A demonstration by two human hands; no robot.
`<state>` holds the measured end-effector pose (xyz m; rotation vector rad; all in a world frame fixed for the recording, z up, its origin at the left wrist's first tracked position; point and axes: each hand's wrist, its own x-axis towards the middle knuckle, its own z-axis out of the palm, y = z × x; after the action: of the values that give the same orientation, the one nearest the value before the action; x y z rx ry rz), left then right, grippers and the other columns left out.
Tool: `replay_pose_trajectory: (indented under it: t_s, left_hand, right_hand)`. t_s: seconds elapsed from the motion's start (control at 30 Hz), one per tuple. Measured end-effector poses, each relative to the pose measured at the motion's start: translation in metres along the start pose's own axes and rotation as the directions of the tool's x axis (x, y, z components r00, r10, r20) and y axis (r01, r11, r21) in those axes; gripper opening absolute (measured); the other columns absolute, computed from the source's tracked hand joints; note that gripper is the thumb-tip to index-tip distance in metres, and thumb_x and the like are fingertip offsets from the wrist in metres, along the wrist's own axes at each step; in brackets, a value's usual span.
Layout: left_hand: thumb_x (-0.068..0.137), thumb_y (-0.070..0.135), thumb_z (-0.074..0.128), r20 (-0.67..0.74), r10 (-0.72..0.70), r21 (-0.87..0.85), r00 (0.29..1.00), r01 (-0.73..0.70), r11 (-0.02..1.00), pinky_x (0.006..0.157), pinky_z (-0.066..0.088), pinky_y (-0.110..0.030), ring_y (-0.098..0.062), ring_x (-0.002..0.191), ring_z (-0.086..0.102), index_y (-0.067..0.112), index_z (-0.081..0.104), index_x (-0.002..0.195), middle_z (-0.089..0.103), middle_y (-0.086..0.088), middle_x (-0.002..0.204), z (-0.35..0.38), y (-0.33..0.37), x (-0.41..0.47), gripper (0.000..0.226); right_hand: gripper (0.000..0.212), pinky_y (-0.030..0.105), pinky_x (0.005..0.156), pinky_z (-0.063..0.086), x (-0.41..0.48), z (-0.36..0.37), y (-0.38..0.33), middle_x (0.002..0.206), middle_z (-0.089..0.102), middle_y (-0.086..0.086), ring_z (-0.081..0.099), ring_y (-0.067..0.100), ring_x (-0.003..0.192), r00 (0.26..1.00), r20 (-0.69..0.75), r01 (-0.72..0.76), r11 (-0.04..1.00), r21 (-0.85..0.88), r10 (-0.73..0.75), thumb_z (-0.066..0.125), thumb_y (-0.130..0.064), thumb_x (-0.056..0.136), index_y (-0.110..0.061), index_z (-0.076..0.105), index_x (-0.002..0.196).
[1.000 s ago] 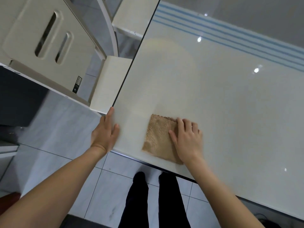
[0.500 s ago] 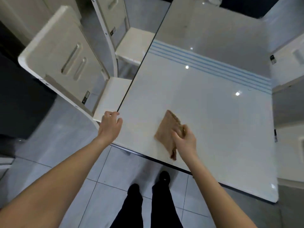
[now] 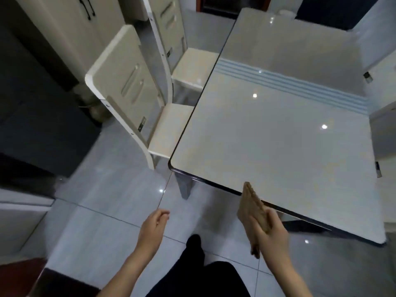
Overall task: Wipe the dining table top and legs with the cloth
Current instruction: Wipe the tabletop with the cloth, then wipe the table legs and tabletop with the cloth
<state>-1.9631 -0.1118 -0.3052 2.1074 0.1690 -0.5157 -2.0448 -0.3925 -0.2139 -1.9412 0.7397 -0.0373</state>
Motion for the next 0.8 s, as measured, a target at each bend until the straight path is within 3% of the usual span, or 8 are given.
replay_pose_trajectory:
  t_s: [0.13,0.3,0.4,0.5,0.57,0.7,0.8]
  left_hand:
    - [0.096,0.018,0.050,-0.034,-0.093,0.007,0.995,0.094,0.996,0.077,0.044,-0.019,-0.005,0.095,0.063,0.029,0.065,0.093,0.069,0.010,0.095,-0.005,-0.048,-0.016,0.019]
    - [0.098,0.018,0.047,-0.012,-0.096,0.004,0.995,0.096,0.995,0.079,0.043,-0.019,-0.006,0.095,0.063,0.031,0.063,0.095,0.068,0.008,0.095,0.001,-0.091,0.009,0.020]
    - [0.097,0.021,0.048,0.028,-0.089,0.011,0.996,0.089,0.996,0.078,0.042,-0.018,-0.007,0.093,0.062,0.032,0.061,0.096,0.068,0.008,0.095,0.008,-0.100,0.033,0.017]
    - [0.092,0.029,0.047,0.080,-0.088,-0.039,0.993,0.091,0.995,0.082,0.044,-0.022,-0.014,0.092,0.061,0.031,0.060,0.097,0.066,0.003,0.097,0.020,-0.102,0.067,0.014]
    - [0.088,0.035,0.045,0.091,-0.094,-0.088,0.991,0.102,0.991,0.092,0.046,-0.031,-0.019,0.098,0.060,0.032,0.060,0.100,0.066,0.001,0.103,0.027,-0.105,0.097,0.019]
    - [0.081,0.050,0.044,0.133,-0.051,-0.133,0.990,0.069,0.989,0.109,0.038,-0.045,-0.025,0.119,0.054,0.027,0.052,0.125,0.058,-0.004,0.127,0.046,-0.122,0.168,0.050]
    - [0.088,0.051,0.048,0.179,0.043,-0.231,0.983,-0.001,0.973,0.116,0.029,-0.043,-0.022,0.132,0.043,0.026,0.038,0.142,0.045,-0.002,0.144,0.070,-0.137,0.221,0.060]
  right_hand:
    - [0.016,0.024,0.039,0.038,-0.011,0.037,0.037,0.060,0.062,0.014,0.054,0.017,0.043,0.991,0.128,-0.033,0.999,-0.032,0.037,0.071,-0.013,0.085,-0.011,0.055,0.082]
    - [0.019,0.032,0.040,0.041,0.003,0.094,0.092,0.069,0.056,0.006,0.053,0.027,0.046,0.967,0.255,0.012,0.999,-0.035,-0.003,0.067,-0.028,0.088,-0.017,0.053,0.083]
    - [0.015,0.030,0.051,0.043,0.008,0.120,0.114,0.080,0.053,-0.009,0.055,0.015,0.056,0.960,0.270,0.092,0.994,-0.058,-0.073,0.066,-0.033,0.087,-0.027,0.053,0.085]
    - [0.017,0.020,0.054,0.039,0.014,0.146,0.122,0.077,0.054,-0.008,0.052,0.008,0.058,0.965,0.234,0.115,0.993,0.021,-0.117,0.069,-0.028,0.086,-0.029,0.052,0.082]
    - [0.016,0.016,0.051,0.040,0.020,0.166,0.128,0.073,0.059,-0.006,0.053,0.004,0.057,0.984,0.167,0.042,0.990,0.137,-0.065,0.070,-0.017,0.086,-0.026,0.056,0.082]
    - [0.008,0.011,0.054,0.045,0.042,0.208,0.154,0.074,0.066,-0.005,0.058,0.002,0.064,0.995,0.083,-0.083,0.920,0.383,0.055,0.068,-0.011,0.087,-0.013,0.062,0.090]
    - [0.006,0.010,0.056,0.048,0.066,0.245,0.181,0.081,0.067,-0.002,0.062,0.001,0.067,0.995,0.010,-0.088,0.885,0.458,0.094,0.067,-0.014,0.088,-0.015,0.062,0.092]
